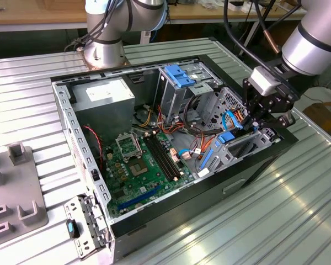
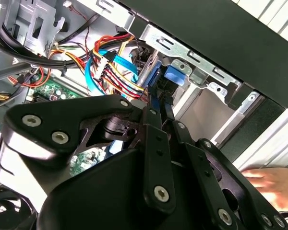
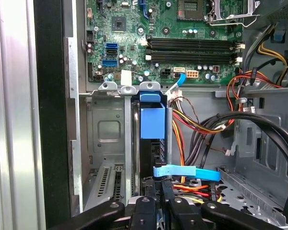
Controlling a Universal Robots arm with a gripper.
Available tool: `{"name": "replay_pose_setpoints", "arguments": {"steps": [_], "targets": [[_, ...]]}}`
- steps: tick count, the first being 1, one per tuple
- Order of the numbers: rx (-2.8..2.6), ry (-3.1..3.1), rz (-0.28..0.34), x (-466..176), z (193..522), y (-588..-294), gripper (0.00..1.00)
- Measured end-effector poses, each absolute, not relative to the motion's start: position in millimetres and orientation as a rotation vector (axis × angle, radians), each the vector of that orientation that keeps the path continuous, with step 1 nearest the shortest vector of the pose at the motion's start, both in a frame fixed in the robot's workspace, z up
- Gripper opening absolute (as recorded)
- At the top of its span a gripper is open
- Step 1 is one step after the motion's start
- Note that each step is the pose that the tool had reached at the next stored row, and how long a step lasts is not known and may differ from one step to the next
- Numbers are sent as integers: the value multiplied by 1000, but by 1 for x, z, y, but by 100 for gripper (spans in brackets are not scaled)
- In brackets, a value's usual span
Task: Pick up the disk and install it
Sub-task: 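Insert the second disk wire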
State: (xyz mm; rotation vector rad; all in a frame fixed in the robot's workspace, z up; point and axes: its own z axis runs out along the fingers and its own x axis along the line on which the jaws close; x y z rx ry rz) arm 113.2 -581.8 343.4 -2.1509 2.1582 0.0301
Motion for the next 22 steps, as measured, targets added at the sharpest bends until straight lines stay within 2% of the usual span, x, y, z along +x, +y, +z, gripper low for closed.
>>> {"name": "replay_pose_setpoints", "arguments": {"steps": [22], "targets": [[-2103, 2195, 37, 112, 344, -582, 17]]}}
